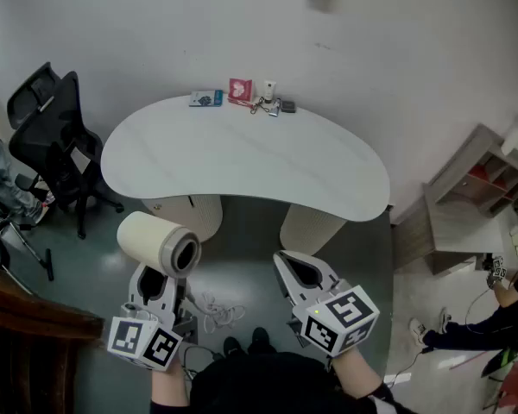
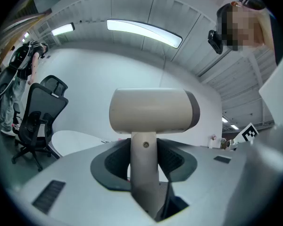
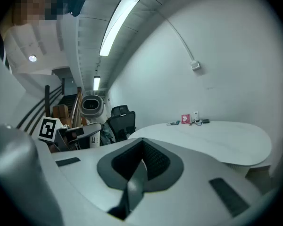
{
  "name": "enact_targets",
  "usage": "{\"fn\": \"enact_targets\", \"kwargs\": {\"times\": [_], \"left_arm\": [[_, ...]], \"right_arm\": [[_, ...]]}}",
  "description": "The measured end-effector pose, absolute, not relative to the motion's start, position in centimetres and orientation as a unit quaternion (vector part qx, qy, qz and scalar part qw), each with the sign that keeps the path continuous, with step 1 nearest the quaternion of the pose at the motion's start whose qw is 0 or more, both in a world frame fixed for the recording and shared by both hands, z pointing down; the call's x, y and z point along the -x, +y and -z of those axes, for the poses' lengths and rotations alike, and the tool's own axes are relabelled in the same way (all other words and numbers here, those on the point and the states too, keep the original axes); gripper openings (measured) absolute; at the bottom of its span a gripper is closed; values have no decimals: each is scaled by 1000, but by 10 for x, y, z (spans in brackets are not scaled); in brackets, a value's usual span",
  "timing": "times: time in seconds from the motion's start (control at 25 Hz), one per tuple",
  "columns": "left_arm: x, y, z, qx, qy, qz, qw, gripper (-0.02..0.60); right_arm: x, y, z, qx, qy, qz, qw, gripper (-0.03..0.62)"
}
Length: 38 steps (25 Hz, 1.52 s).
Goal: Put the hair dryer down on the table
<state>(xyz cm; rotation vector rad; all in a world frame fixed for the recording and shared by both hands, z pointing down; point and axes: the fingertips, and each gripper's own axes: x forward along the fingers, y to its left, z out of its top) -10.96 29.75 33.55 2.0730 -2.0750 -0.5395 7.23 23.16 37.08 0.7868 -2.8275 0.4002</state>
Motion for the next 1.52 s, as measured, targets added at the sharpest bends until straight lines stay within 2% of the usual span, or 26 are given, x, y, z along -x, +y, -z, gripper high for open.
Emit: {"fn": "enact_targets", "kwargs": {"times": [0.68, 1.52], "left_arm": [[90, 263, -352, -707, -675, 179, 108, 170], [105, 238, -308, -668, -719, 184, 54, 170]], "right_arm": [[-85, 216, -391, -284, -943, -141, 104, 5], [-150, 152, -386, -325, -927, -162, 92, 5]]}}
